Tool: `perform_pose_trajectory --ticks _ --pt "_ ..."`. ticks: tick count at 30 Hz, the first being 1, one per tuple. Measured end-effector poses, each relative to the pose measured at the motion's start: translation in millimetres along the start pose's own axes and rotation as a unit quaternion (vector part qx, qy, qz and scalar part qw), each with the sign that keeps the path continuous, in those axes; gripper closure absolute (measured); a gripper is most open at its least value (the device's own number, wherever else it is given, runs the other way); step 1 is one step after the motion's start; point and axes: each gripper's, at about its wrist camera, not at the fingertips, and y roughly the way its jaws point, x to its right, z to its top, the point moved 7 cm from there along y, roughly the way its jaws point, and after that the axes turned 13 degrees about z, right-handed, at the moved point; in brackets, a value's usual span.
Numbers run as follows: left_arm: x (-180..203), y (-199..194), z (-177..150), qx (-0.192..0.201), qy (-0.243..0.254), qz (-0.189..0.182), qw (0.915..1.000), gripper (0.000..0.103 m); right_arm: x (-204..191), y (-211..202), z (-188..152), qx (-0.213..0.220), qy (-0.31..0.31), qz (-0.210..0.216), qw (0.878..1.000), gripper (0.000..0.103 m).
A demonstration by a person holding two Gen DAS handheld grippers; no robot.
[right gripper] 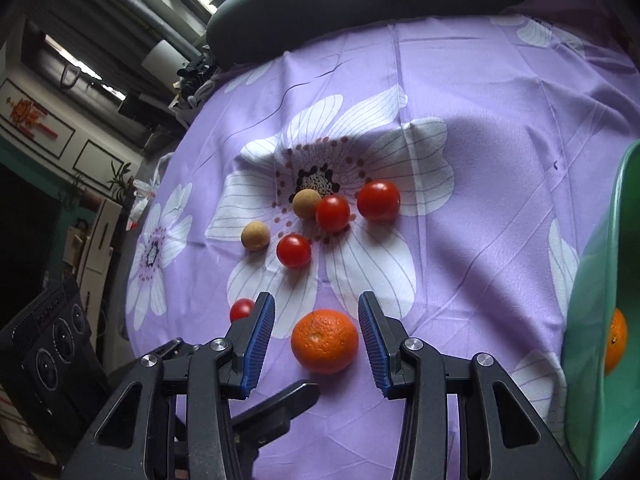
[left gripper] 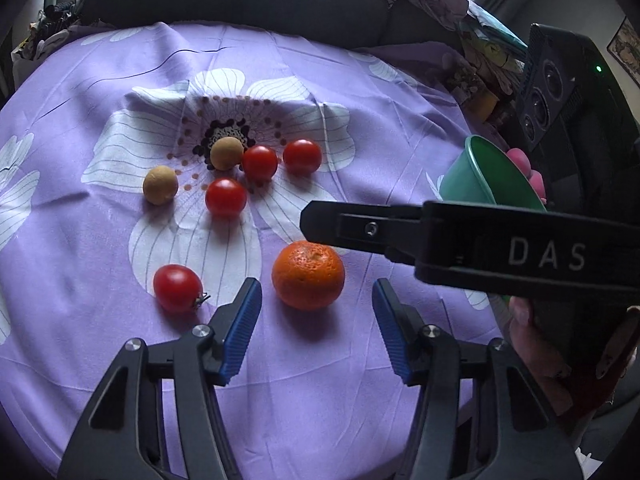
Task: Organize fruits
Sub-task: 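Close the right gripper on the second orange and lift it, then carry the second orange with the right gripper toward the green bowl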
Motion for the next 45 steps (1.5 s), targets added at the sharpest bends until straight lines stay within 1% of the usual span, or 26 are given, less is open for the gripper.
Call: perform_pose_trajectory --ticks 4,7,9,10,14,19,23,29,35,41,45 --pt "-3 8 -1 -0.008 -0.008 0.01 0.9999 0.046 5 11 -5 -0.015 0.022 0.026 0.999 0.059" --pt "-5 14 -2 -0.017 -0.015 0.009 0.9997 0.048 4 17 -10 -0.027 0.031 0.048 0.998 0.059" --pt "-5 17 -3 -0.022 -0.016 0.011 0.9996 0.051 5 20 -10 -0.028 0.032 0.042 0.998 0.059" --pt "-4 17 -2 -0.016 -0.016 0.012 0.9997 0.052 6 22 -11 -0.029 0.032 0.038 0.998 0.059" --pt "-3 21 1 -0.012 -0.017 0.016 0.9997 0.06 9 26 -13 -0.036 0.036 0.038 0.998 0.059" --pt "-4 23 2 -0.005 -0.016 0.021 0.9996 0.06 13 29 -15 -0.038 0.041 0.04 0.998 0.059" --pt "0 13 6 0.013 -0.013 0.023 0.9996 0.06 7 24 -14 -0.031 0.019 0.029 0.999 0.06" --pt "18 -20 23 0.059 0.004 0.01 0.9982 0.06 -14 -9 -7 0.016 -0.027 0.012 0.999 0.06" --pt "50 -43 40 0.097 0.033 -0.008 0.9948 0.06 -24 -54 2 0.075 -0.056 -0.009 0.996 0.06" --pt "93 -58 55 0.126 0.074 -0.027 0.9889 0.06 -20 -100 12 0.133 -0.059 -0.028 0.989 0.06" --pt "123 -60 62 0.135 0.1 -0.044 0.9848 0.06 -9 -132 14 0.171 -0.049 -0.038 0.983 0.06"
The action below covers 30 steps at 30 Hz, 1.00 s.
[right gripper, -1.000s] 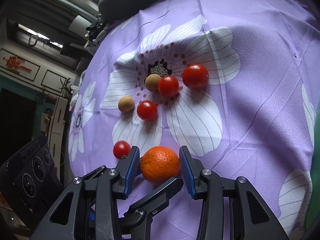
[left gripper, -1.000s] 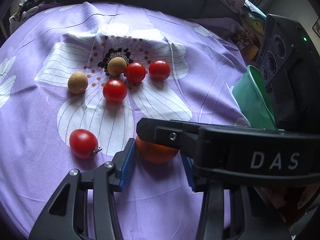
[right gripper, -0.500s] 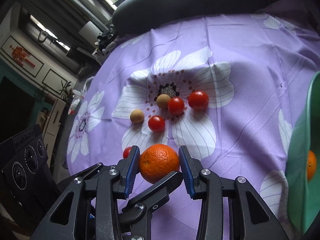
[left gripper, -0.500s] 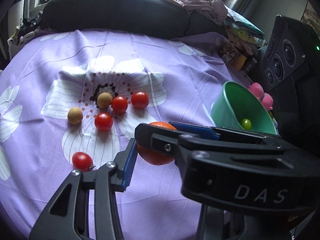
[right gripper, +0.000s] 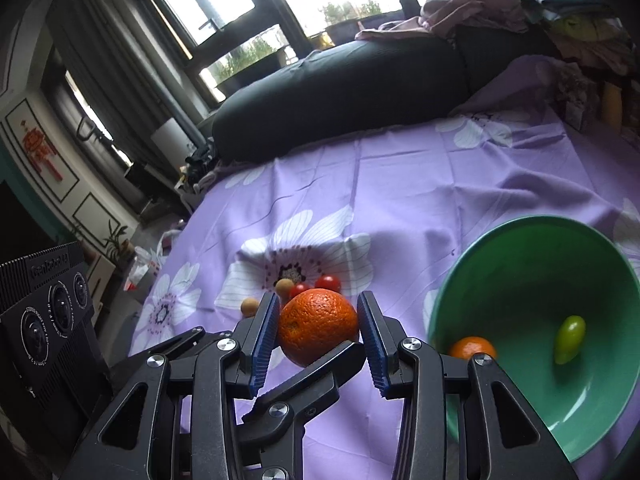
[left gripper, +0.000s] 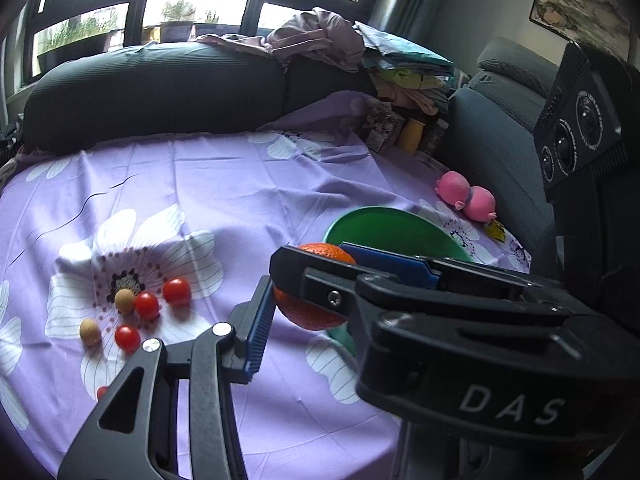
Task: Organize fruits
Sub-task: 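Carry the second orange with the right gripper toward the green bowl, then lower the orange into the green bowl and open the right gripper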
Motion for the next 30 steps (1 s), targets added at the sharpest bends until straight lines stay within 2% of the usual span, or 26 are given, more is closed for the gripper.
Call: perform_pose_trajectory --ticks 6,14,24,30 --pt "38 15 9 -0.005 0.02 -0.032 0.9993 0.06 26 -30 10 0.033 0.012 -0.029 0.999 0.06" --pt "74 42 10 -0.03 0.038 -0.061 0.9969 0.06 68 -53 12 0.041 0.041 -0.058 0.997 0.06" --pt "96 82 -6 -0.091 0.038 -0.075 0.9923 0.06 116 -48 -1 0.008 0.085 -0.076 0.993 0.06" --pt "99 89 -10 -0.105 0.036 -0.074 0.991 0.06 131 -45 -7 -0.008 0.103 -0.076 0.992 0.06"
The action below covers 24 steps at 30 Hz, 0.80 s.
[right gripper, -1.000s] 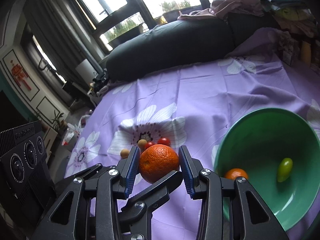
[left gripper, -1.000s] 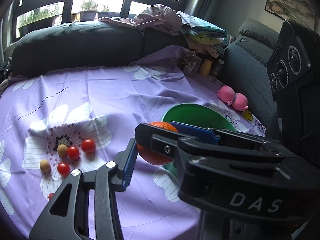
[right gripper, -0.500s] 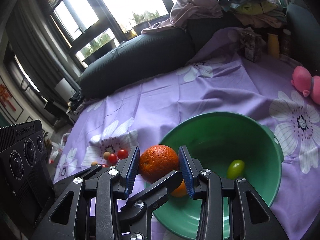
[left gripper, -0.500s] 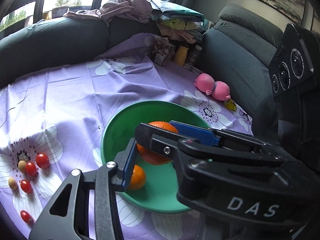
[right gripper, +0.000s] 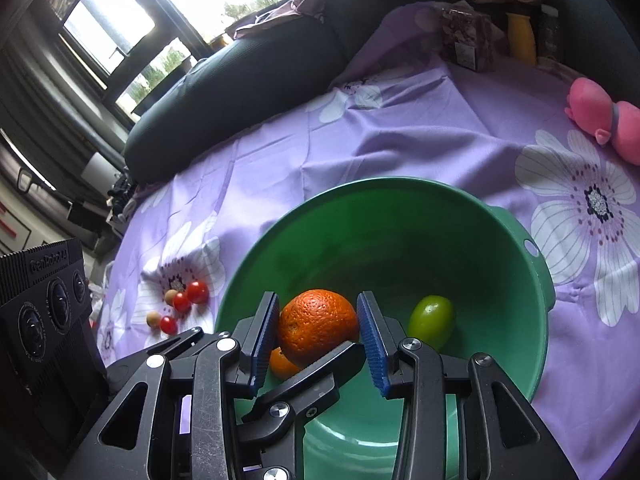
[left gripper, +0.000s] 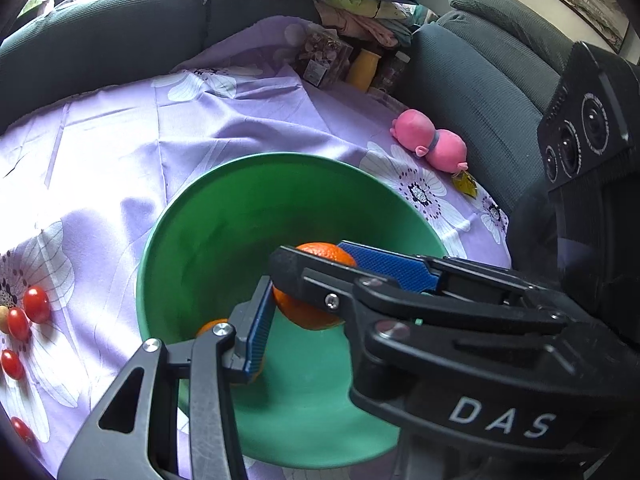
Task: Organize fruits
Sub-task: 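Lower the orange into the green bowl and open the right gripper, then move the right gripper back to a red cherry tomato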
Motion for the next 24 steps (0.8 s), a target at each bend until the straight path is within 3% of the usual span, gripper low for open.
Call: perform_pose_trajectory --ticks 9,14,18,24 --pt "-1 3 -2 -0.021 -0.012 -0.004 0.9997 0.059 7 3 -2 -0.009 0.012 0.001 1.0 0.06" --pt "-10 -20 0 0.002 -0.021 -0.003 0.9998 0.053 -1 -6 4 0.015 0.002 0.013 1.0 0.06" --pt "-32 -49 2 0.03 -0.036 0.021 0.9987 0.039 -11 -17 10 0.05 -0.004 0.026 0.998 0.06" --pt "-83 -92 0 0.066 -0.076 0.084 0.9914 0.034 -34 -35 18 0.107 -0.019 0.035 0.993 0.05"
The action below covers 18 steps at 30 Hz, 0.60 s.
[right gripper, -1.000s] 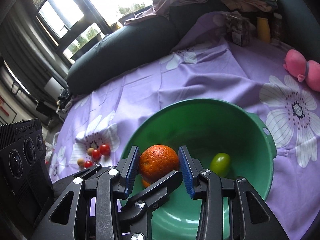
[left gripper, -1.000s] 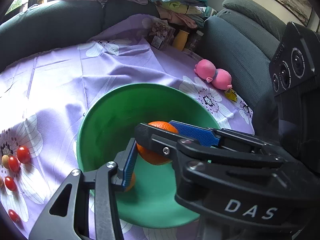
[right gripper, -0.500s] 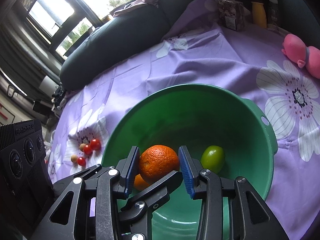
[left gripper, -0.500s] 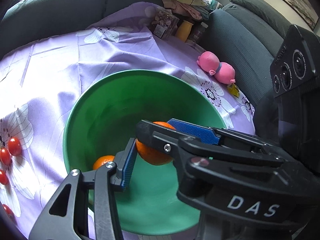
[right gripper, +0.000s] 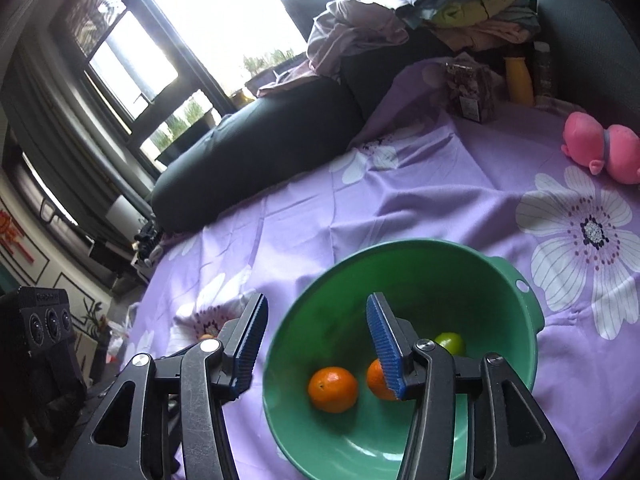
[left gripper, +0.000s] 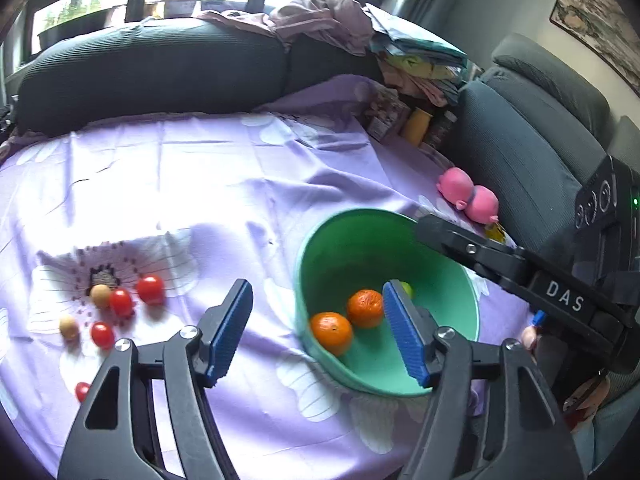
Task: Organize fruits
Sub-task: 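Move the right gripper back to a red cherry tomato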
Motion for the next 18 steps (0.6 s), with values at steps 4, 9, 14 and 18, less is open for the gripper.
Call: perform_pose_trajectory --ticks 4,9,14,18 --pt "-48 -21 2 0.021 -0.038 0.035 0.9984 0.028 -20 3 2 0.012 -0.016 0.009 1.0 0.049" --pt "-116 -33 -15 0.02 -0.075 0.094 0.9926 0.026 -46 20 -6 -0.006 -0.036 0.014 0.999 0.049" --pt "-176 -24 -42 -0.015 -0.127 0.126 0.9838 0.026 -68 51 -25 -0.046 -0.037 0.016 0.998 0.049" --pt "-197 -9 -66 -0.041 -0.147 0.118 0.9813 0.028 -82 86 -42 -0.087 -0.025 0.014 0.996 0.049"
